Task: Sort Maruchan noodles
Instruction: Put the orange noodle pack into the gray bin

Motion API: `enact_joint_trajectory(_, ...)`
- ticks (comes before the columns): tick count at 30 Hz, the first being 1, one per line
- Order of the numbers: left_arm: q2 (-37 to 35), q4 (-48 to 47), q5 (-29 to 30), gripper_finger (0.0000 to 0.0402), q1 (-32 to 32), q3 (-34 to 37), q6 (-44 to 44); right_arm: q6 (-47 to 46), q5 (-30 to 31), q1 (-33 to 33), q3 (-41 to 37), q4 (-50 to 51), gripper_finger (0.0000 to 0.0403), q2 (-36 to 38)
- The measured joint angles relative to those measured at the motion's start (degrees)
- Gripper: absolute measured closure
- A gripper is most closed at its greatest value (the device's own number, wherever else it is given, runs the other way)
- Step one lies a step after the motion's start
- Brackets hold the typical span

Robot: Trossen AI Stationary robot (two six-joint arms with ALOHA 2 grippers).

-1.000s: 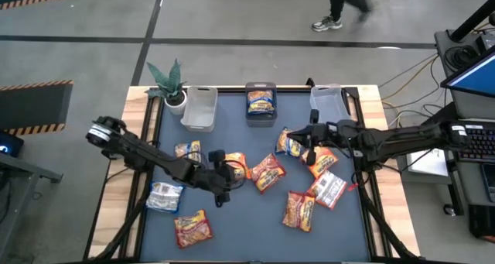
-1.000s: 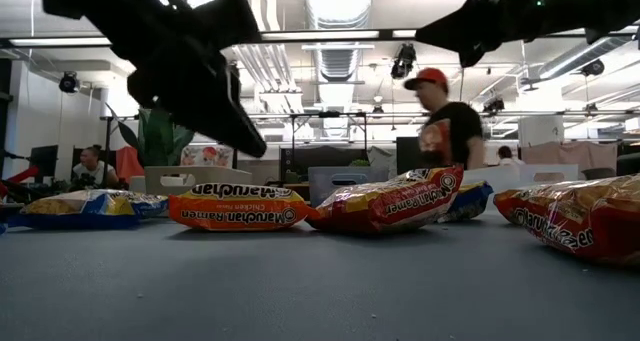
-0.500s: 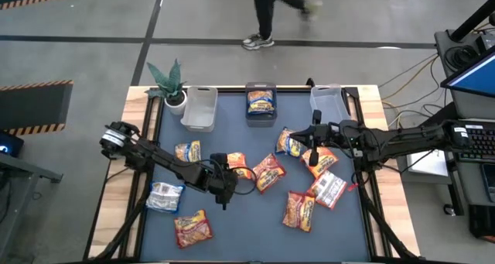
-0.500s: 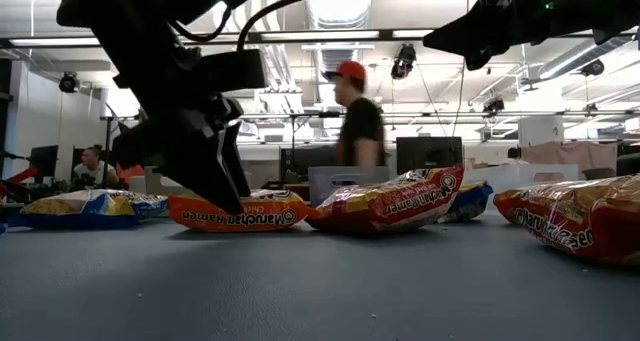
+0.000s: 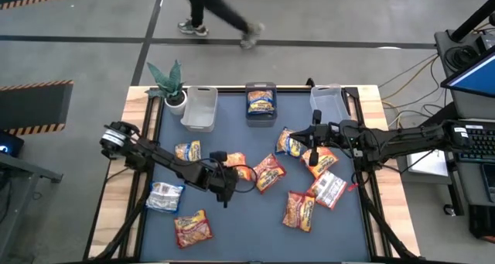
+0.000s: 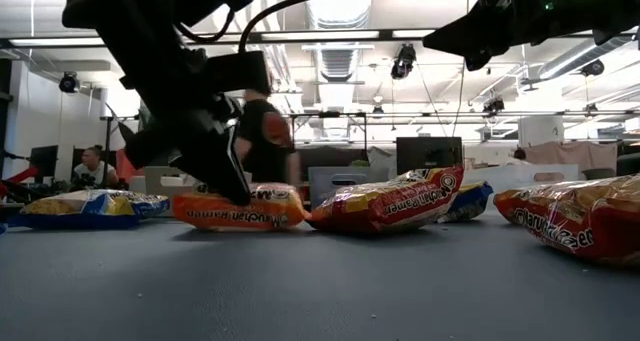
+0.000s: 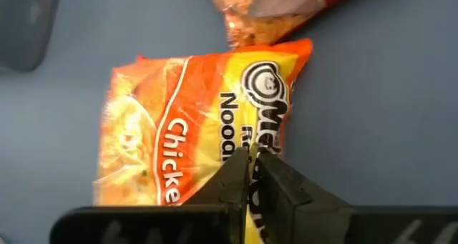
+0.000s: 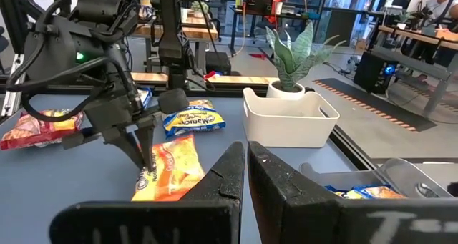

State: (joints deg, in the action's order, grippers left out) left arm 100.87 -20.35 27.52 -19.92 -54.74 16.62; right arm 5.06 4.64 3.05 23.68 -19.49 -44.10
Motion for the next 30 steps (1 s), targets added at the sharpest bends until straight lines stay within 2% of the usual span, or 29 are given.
enact_joint_trajectory(6,-3.5,0.5,-2.3,0.0401,-0.1,0.3,-0.3,0.0,0.0,0.0,0.0,0.0,0.0394,0.0)
enact_joint_trajectory(14,-11.4,0.9,2.3,0.0401,-0.1,0.3,-2.5,0.1,0.0,0.0,0.0,0.0,0.0394,0.0)
enact_joint_trajectory(21,-12.5,0.9,-0.6,0.0399,-0.1,1.2,-1.8,0.1,0.0,0.0,0.0,0.0,0.0394,0.0)
enact_joint_trajectory(25,-9.9,1.0,-1.6,0.0370,-0.1,1.6,-0.7,0.0,0.0,0.0,0.0,0.0,0.0394,0.0)
enact_joint_trajectory(30,-6.5,2.0,-1.6,0.0297,-0.1,1.6,-0.5,0.0,0.0,0.0,0.0,0.0,0.0394,0.0)
